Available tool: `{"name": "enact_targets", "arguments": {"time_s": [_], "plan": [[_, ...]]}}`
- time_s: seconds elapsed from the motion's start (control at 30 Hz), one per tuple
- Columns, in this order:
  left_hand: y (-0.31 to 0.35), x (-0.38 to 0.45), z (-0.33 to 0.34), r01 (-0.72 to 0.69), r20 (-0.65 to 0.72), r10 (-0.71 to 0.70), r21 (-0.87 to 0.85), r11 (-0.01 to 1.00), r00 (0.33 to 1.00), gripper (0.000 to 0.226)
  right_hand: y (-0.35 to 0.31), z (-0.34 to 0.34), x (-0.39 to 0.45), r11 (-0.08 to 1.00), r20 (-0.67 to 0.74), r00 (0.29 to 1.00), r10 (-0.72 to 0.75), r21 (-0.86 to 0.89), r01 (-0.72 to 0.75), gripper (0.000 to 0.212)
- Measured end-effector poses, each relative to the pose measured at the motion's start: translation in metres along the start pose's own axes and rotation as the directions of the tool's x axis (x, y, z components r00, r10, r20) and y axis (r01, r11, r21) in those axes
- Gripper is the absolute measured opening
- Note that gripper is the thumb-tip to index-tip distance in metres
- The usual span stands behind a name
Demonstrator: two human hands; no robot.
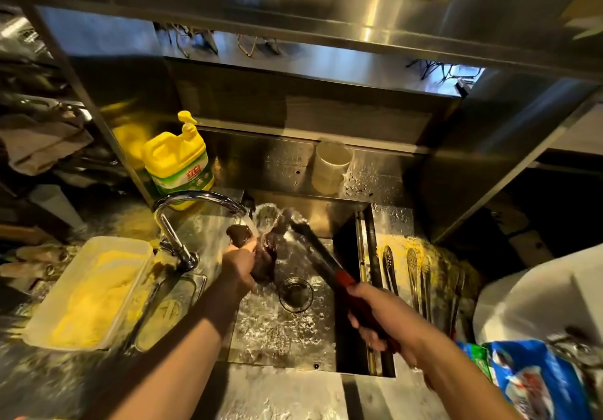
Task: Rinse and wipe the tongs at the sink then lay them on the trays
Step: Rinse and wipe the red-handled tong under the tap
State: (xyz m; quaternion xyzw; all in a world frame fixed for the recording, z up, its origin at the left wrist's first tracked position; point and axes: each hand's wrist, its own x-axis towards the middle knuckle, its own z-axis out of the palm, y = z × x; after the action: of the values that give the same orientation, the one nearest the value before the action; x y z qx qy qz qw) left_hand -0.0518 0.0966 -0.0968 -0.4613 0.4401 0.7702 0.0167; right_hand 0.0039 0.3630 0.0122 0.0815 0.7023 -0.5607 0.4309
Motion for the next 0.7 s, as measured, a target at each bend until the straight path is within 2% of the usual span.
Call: {"name": "enact_targets", "arguments": {"time_s": [0.07, 0.13, 0.2, 0.23, 0.33, 0.4, 0.47, 0.53, 0.7], "plan": [[-0.008, -0.003, -0.002, 0.069, 0.114, -0.054, -0.132, 0.989, 0.992, 0.025, -0.004, 0.007, 0.01, 0.999, -0.063, 0.997, -0.045, 0.025, 0.046, 0.026], [-0.017, -0.006, -0.006, 0.084, 0.248, -0.027, -0.223, 0.971, 0.968, 0.039, -0.009, 0.013, 0.019, 0.992, -0.082, 0.995, -0.064, 0.103, 0.072, 0.018], [-0.024, -0.009, -0.008, 0.104, 0.384, 0.014, -0.285, 0.953, 0.923, 0.05, -0.012, 0.018, 0.024, 0.982, -0.096, 0.994, -0.045, 0.181, 0.061, 0.029], [-0.026, -0.011, -0.007, 0.114, 0.407, 0.012, -0.285, 0.952, 0.913, 0.052, -0.012, 0.019, 0.026, 0.984, -0.103, 0.994, -0.04, 0.169, 0.057, 0.037], [-0.026, -0.012, -0.002, 0.105, 0.425, 0.026, -0.283, 0.953, 0.905, 0.052, -0.017, 0.027, 0.032, 0.997, -0.135, 0.988, -0.07, 0.008, 0.071, 0.05], [-0.019, -0.01, -0.01, 0.087, 0.411, 0.043, -0.293, 0.952, 0.911, 0.051, -0.023, 0.037, 0.034, 0.983, -0.163, 0.979, -0.123, -0.158, 0.097, 0.044], [-0.016, -0.008, -0.013, 0.116, 0.417, 0.028, -0.316, 0.942, 0.909, 0.048, -0.023, 0.04, 0.035, 0.944, -0.151, 0.969, -0.197, -0.295, 0.146, 0.028], [-0.017, -0.006, -0.017, 0.139, 0.409, 0.003, -0.318, 0.938, 0.912, 0.045, -0.021, 0.043, 0.035, 0.919, -0.099, 0.963, -0.251, -0.336, 0.206, 0.008], [-0.02, -0.005, -0.016, 0.171, 0.441, -0.024, -0.298, 0.939, 0.897, 0.051, -0.017, 0.048, 0.036, 0.916, -0.099, 0.96, -0.261, -0.339, 0.214, 0.011]]}}
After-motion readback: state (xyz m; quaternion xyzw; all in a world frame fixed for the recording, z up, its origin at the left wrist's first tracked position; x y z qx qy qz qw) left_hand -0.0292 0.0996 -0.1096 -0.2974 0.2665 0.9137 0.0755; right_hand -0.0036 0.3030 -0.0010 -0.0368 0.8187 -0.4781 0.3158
